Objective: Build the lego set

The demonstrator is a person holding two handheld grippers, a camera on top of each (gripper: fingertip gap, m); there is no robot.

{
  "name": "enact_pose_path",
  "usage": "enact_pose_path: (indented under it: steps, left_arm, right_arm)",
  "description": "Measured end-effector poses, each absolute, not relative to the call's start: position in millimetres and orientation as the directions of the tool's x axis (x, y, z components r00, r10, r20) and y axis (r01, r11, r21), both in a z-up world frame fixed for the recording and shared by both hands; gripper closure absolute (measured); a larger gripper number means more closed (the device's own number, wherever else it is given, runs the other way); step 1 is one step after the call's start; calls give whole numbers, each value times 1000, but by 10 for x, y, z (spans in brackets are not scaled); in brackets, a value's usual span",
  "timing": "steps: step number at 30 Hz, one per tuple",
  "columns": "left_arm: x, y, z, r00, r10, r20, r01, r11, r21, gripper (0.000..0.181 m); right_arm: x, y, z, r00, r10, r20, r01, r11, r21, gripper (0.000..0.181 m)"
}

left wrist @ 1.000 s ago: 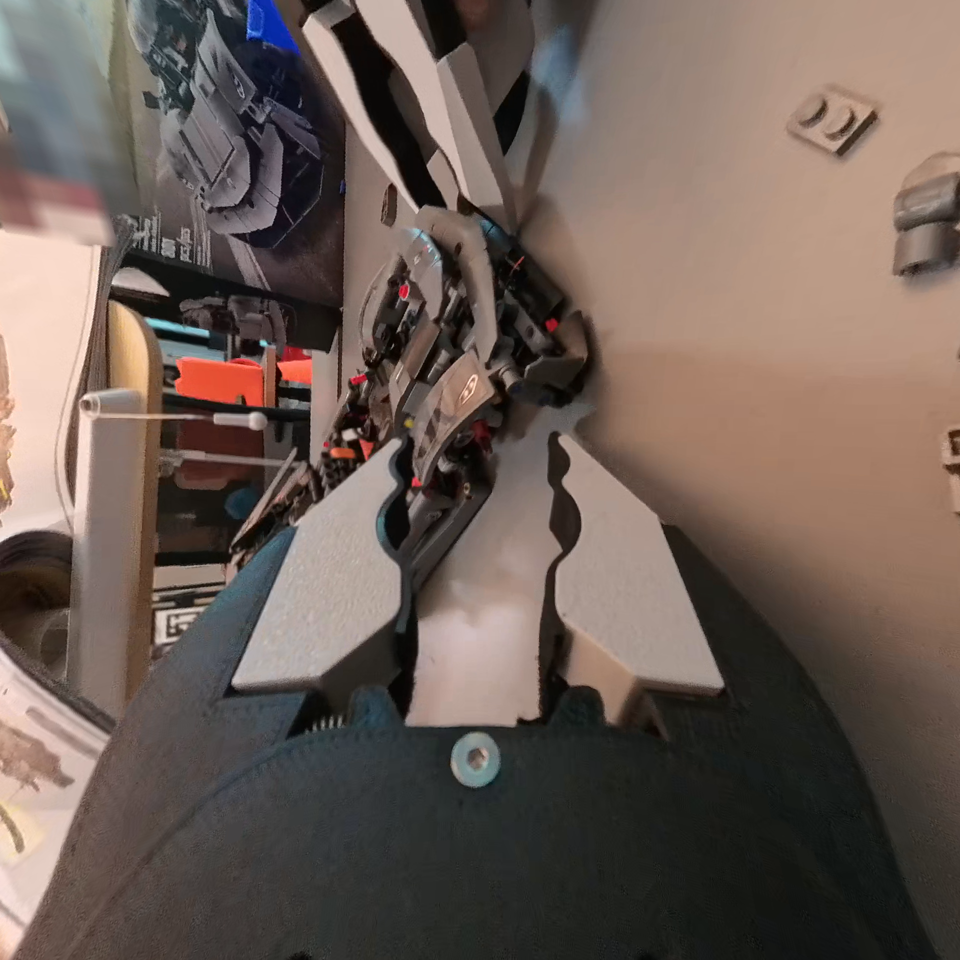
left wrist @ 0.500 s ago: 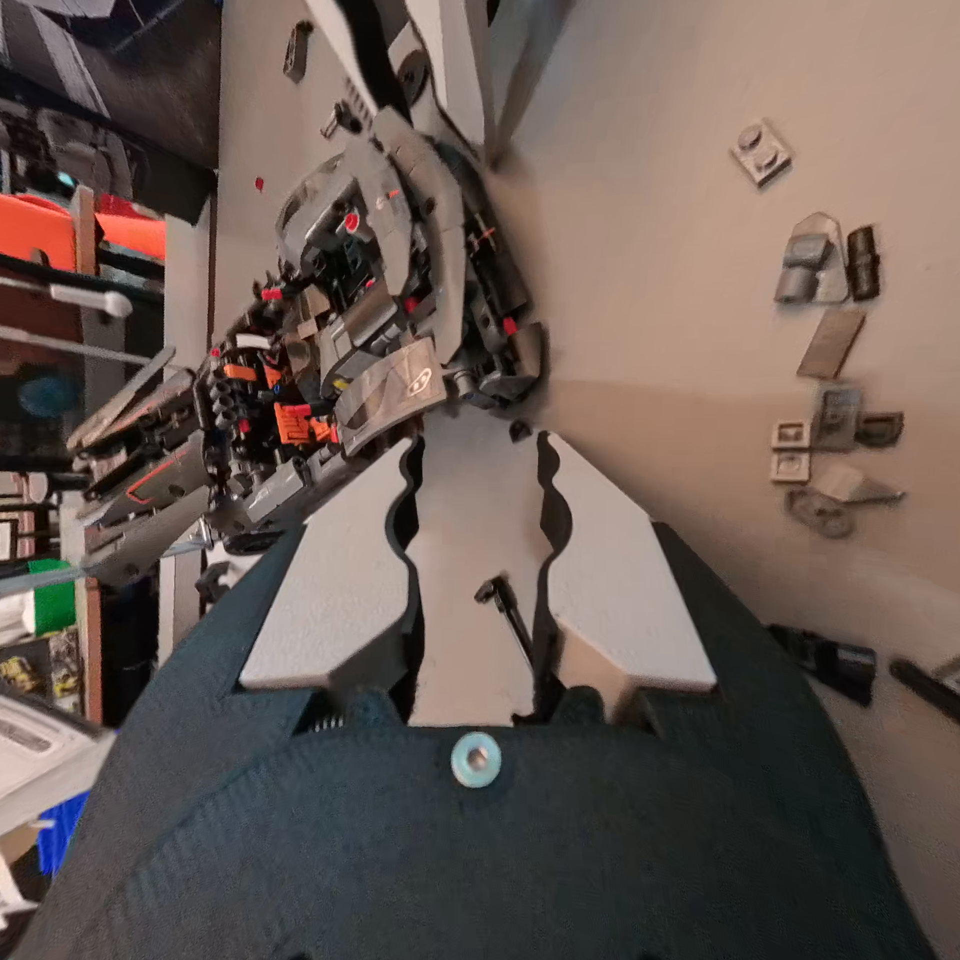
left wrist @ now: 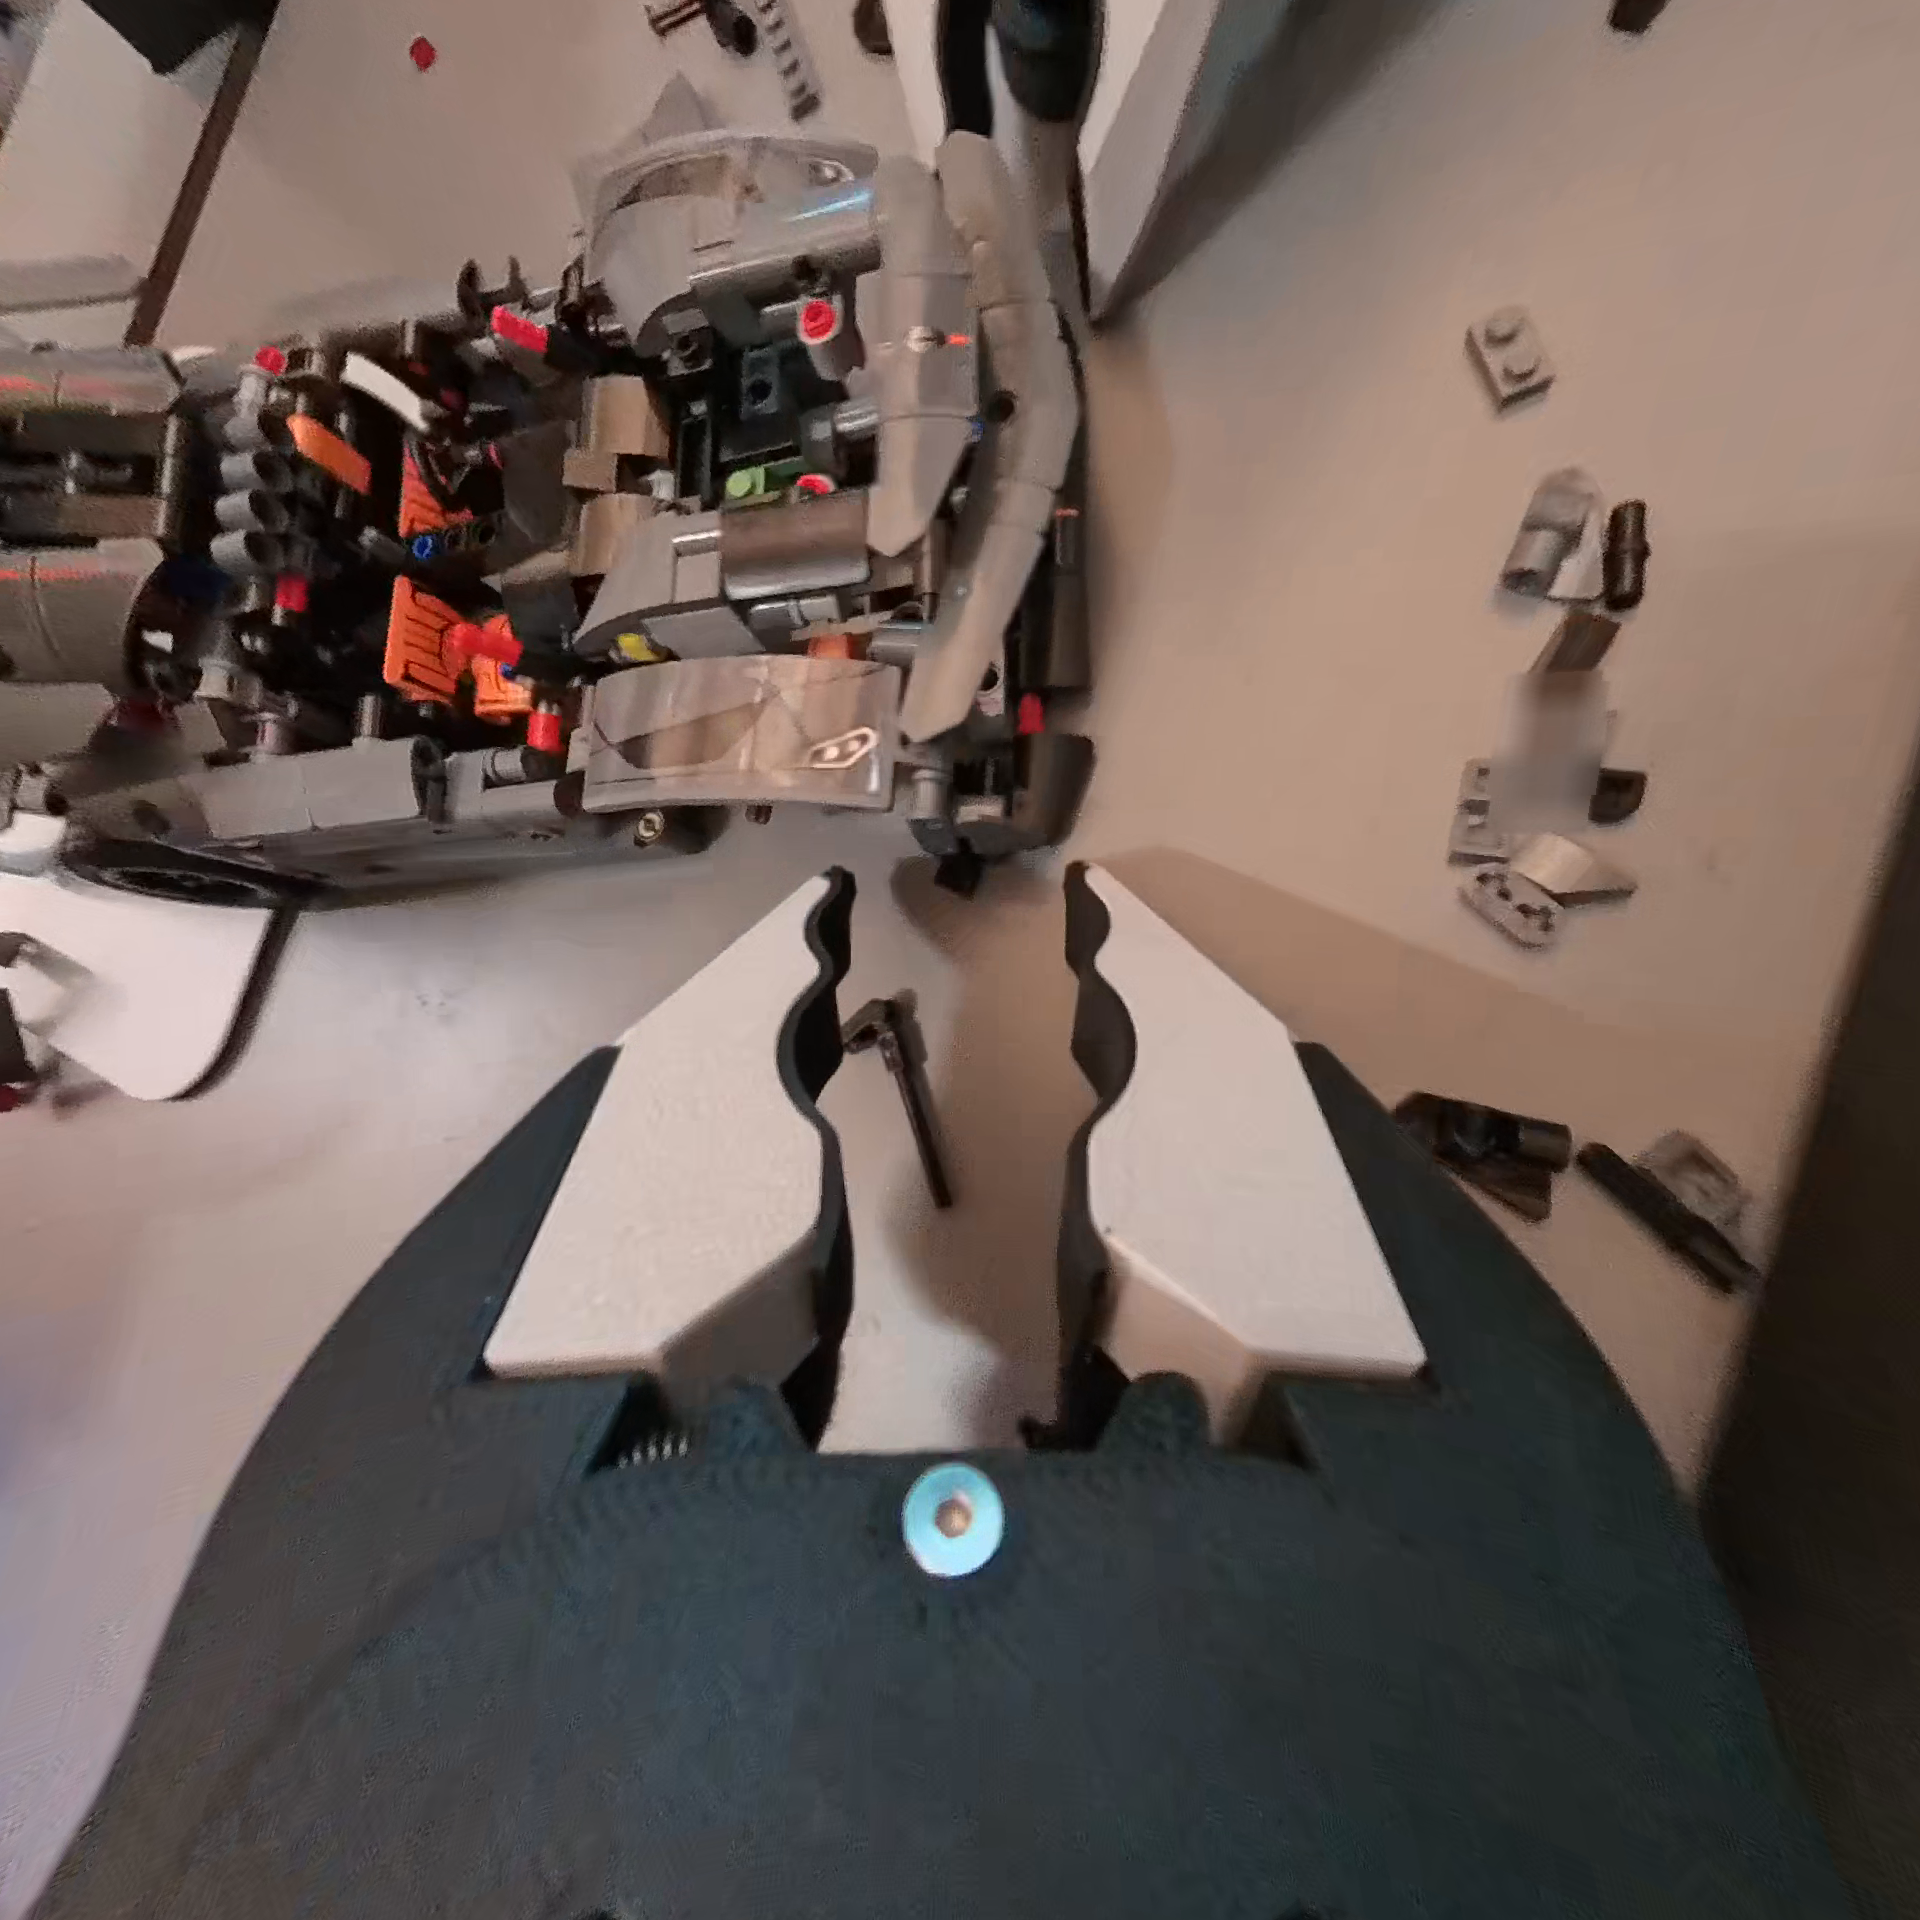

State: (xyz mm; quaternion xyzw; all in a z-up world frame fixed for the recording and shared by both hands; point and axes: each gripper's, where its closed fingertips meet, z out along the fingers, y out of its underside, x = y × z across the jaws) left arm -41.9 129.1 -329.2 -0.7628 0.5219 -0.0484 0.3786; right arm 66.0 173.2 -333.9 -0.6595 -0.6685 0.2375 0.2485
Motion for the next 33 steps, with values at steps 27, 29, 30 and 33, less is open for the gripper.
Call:
enact_pose_path:
  steps: [27,29,30,33]
  left_arm:
    - [-411,1276,-3350,417,-891,-181,-687,-178,-705,175]
    - [-411,1275,-3350,414,-890,-190,-690,-171,-703,175]
    - [-411,1273,-3350,415,-891,-185,-689,-175,-704,175]
    - [-407,1273,-3350,414,-890,-191,-691,-171,-703,176]
  right_arm:
    - [631,1738,-3340,-10,999,36,754,31,-656,164]
    - [632,1735,-3342,-12,999,40,754,35,-656,164]
    - [630,1734,-3342,-12,999,38,755,34,-655,164]
    - [626,1737,-3342,-8,999,39,755,31,-655,164]
